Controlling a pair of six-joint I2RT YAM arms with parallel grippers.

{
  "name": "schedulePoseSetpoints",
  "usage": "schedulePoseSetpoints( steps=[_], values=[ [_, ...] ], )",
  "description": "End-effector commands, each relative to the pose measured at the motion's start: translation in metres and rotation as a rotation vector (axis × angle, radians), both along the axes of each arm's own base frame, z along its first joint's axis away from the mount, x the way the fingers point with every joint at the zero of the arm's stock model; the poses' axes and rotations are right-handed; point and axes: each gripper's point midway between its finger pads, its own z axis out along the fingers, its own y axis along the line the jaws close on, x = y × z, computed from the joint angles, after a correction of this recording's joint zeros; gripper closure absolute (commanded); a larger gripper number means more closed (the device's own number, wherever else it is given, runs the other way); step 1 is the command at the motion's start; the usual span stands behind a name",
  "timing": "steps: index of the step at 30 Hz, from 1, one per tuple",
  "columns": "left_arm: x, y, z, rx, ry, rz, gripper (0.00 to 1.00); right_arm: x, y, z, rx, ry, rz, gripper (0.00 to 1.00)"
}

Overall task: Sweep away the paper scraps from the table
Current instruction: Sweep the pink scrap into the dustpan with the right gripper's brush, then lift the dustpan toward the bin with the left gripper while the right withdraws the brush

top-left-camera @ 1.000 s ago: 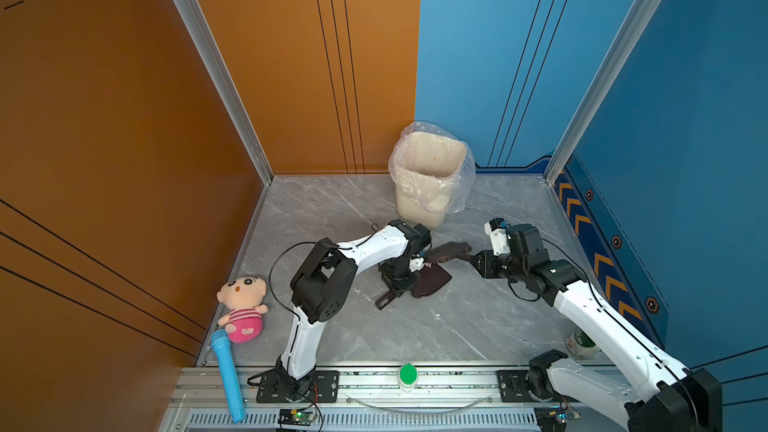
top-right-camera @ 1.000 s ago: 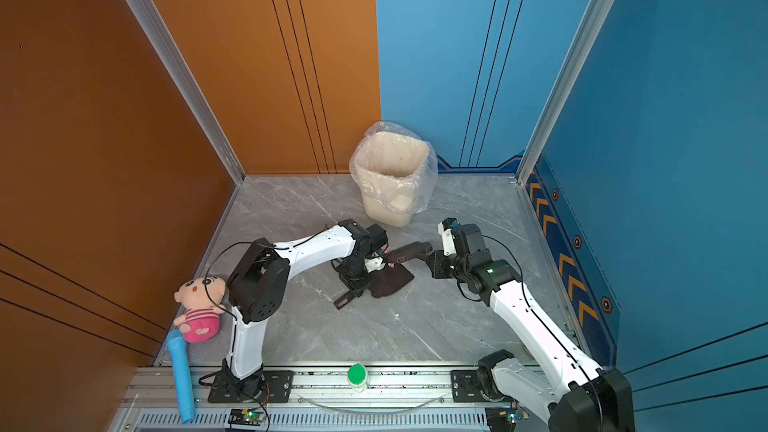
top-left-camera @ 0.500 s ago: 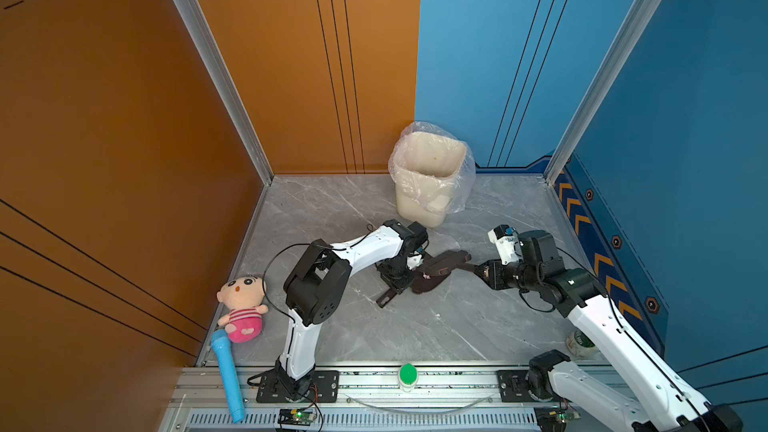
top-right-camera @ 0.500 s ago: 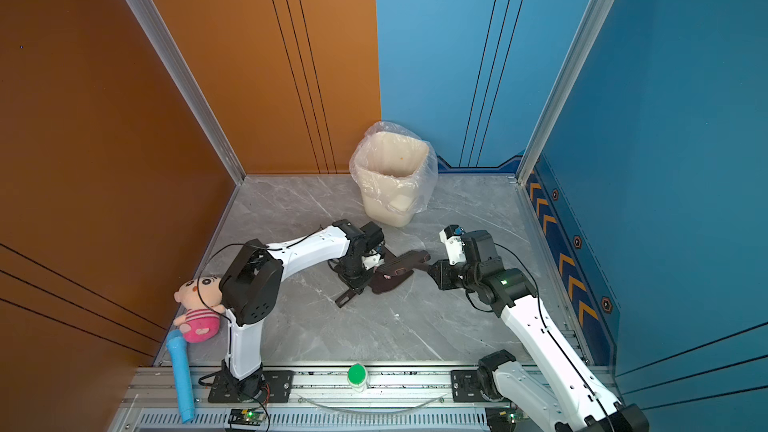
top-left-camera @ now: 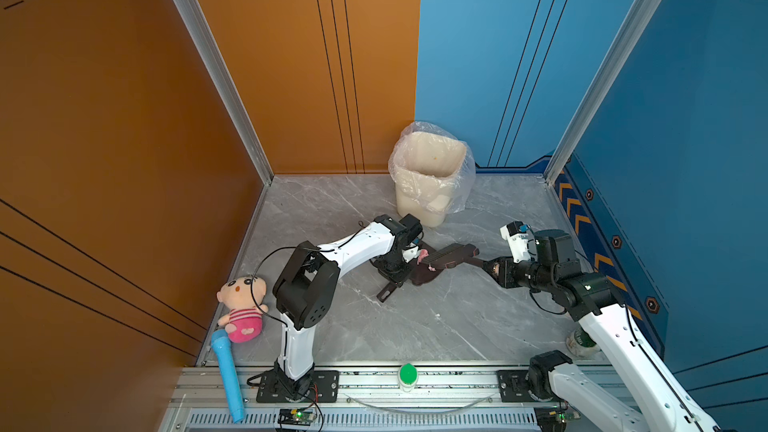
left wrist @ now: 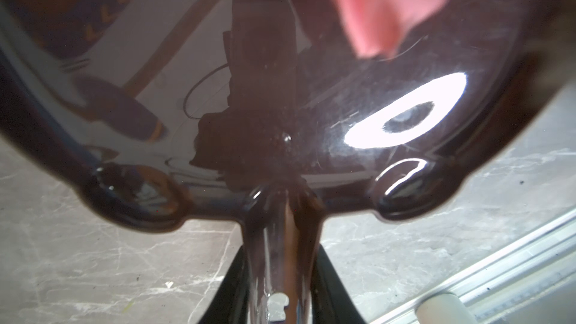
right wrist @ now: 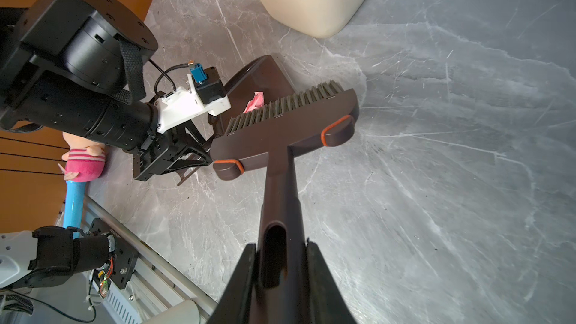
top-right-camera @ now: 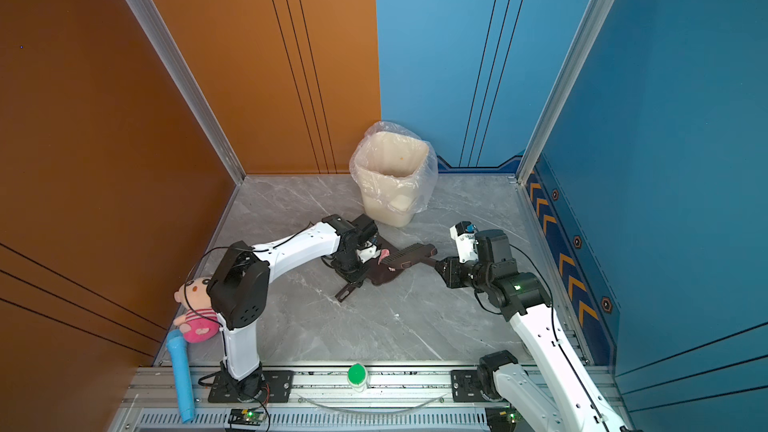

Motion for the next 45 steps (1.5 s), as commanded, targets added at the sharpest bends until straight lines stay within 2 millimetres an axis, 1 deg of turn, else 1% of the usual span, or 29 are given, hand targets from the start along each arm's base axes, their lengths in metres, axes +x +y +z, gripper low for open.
schedulePoseSetpoints(
  steps=[1, 3, 6, 8, 14, 17, 22, 24, 29, 38, 45],
  values=[
    [-0.004, -0.017, 0.005, -0.067, 0.024, -0.032, 1.0, 0.001, 0.006, 0.011, 0.024, -0.026, 0.037, 1.0],
    [-0.004, -0.021, 0.008, -0.091, 0.025, -0.031, 1.0, 0.001, 0.006, 0.015, 0.021, -0.044, 0.047, 1.0],
    [-0.003, -0.026, 0.013, -0.143, 0.027, -0.029, 1.0, 0.002, -0.004, 0.006, -0.038, -0.044, 0.023, 1.0],
    [-0.003, -0.03, 0.019, -0.184, 0.03, -0.025, 1.0, 0.001, -0.004, 0.002, -0.036, -0.024, 0.036, 1.0],
    [0.002, -0.026, 0.027, -0.265, 0.034, 0.023, 1.0, 0.0, -0.012, -0.006, -0.049, 0.005, 0.017, 1.0],
    [0.006, -0.021, 0.033, -0.316, 0.032, 0.065, 1.0, -0.003, -0.016, -0.002, -0.045, 0.0, 0.003, 1.0],
    [0.013, -0.005, 0.034, -0.312, 0.01, 0.113, 1.0, -0.007, -0.019, 0.009, -0.01, -0.031, -0.001, 1.0],
    [0.014, -0.003, 0.034, -0.31, 0.008, 0.115, 1.0, -0.009, -0.018, 0.012, 0.008, -0.039, 0.005, 1.0],
    [0.016, -0.005, 0.032, -0.313, 0.006, 0.112, 1.0, -0.011, -0.017, 0.016, 0.036, -0.041, 0.008, 1.0],
    [0.021, 0.002, 0.029, -0.299, -0.017, 0.131, 1.0, -0.015, -0.017, 0.034, 0.084, -0.074, 0.007, 1.0],
    [0.023, 0.006, 0.029, -0.299, -0.026, 0.146, 1.0, -0.022, -0.017, 0.036, 0.094, -0.047, 0.014, 1.0]
  ],
)
